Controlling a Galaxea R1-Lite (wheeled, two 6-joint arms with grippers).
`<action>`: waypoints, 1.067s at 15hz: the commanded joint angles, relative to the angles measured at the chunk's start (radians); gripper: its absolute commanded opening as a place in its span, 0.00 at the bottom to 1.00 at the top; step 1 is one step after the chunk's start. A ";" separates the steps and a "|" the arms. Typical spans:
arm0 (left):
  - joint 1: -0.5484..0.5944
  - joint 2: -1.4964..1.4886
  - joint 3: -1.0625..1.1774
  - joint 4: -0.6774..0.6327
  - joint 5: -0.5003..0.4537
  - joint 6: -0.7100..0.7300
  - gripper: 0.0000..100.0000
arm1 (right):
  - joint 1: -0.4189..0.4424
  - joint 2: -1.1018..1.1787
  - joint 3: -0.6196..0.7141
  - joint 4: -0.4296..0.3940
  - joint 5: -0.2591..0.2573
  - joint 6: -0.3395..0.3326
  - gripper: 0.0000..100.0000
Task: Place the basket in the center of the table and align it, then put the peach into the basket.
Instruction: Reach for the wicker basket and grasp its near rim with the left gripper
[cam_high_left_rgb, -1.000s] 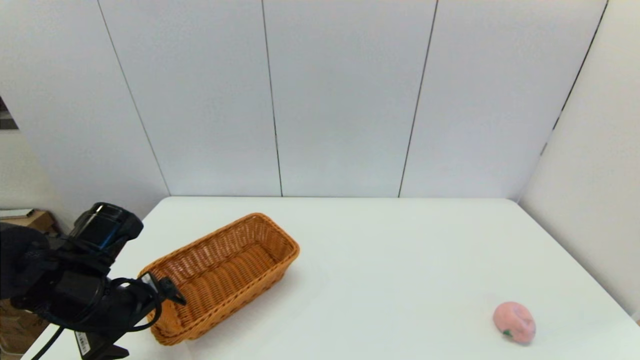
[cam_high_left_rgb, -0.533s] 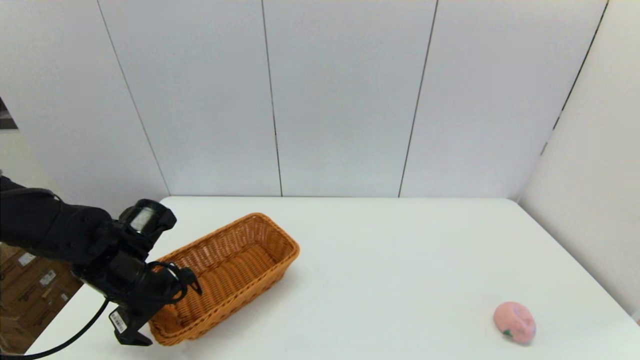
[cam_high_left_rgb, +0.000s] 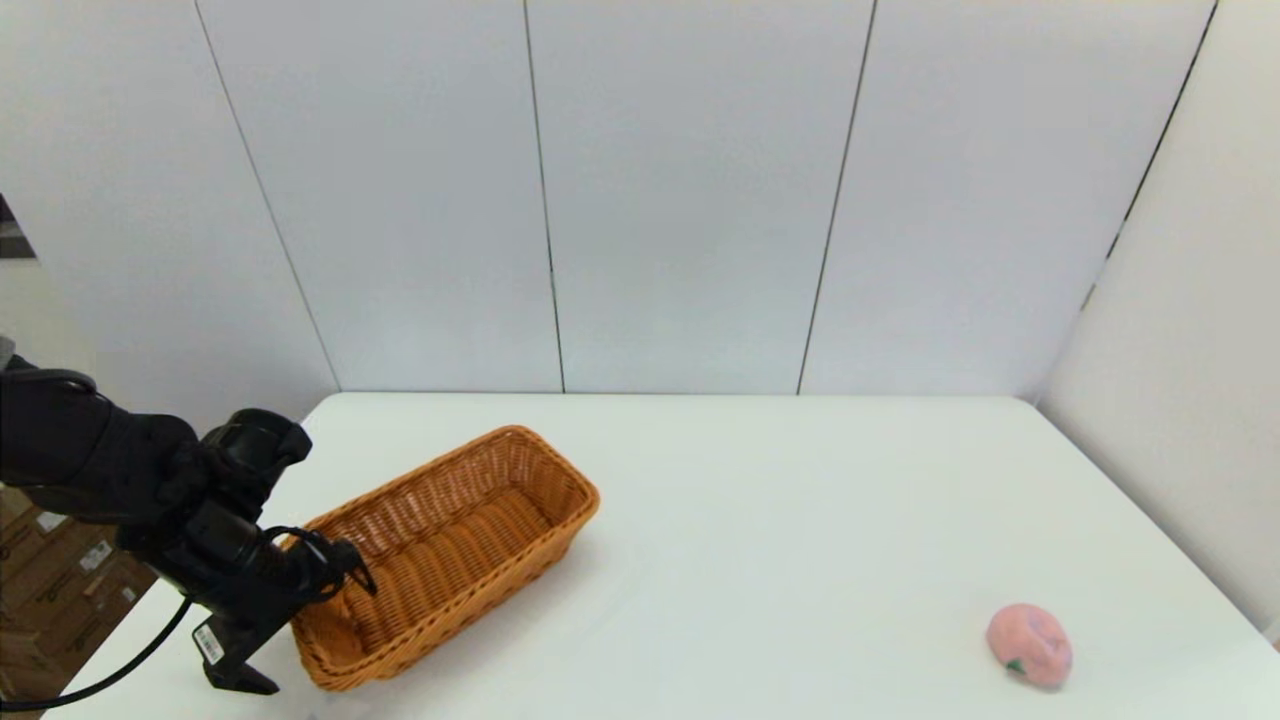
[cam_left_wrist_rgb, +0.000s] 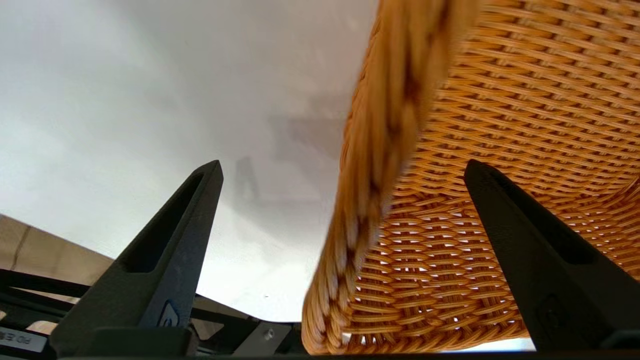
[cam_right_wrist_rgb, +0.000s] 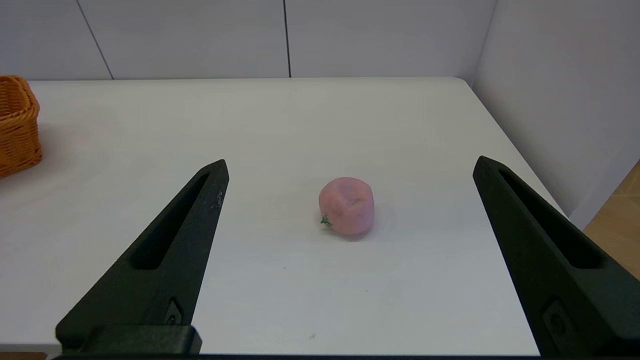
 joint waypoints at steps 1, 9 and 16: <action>0.005 0.024 -0.009 -0.015 -0.003 -0.005 1.00 | 0.000 0.000 0.000 0.000 0.001 0.000 1.00; 0.005 0.050 -0.029 -0.017 0.005 -0.011 1.00 | 0.000 0.000 0.000 0.000 0.000 0.000 1.00; 0.004 0.055 -0.030 -0.018 0.006 -0.005 0.00 | 0.000 0.000 0.001 0.000 0.001 0.000 1.00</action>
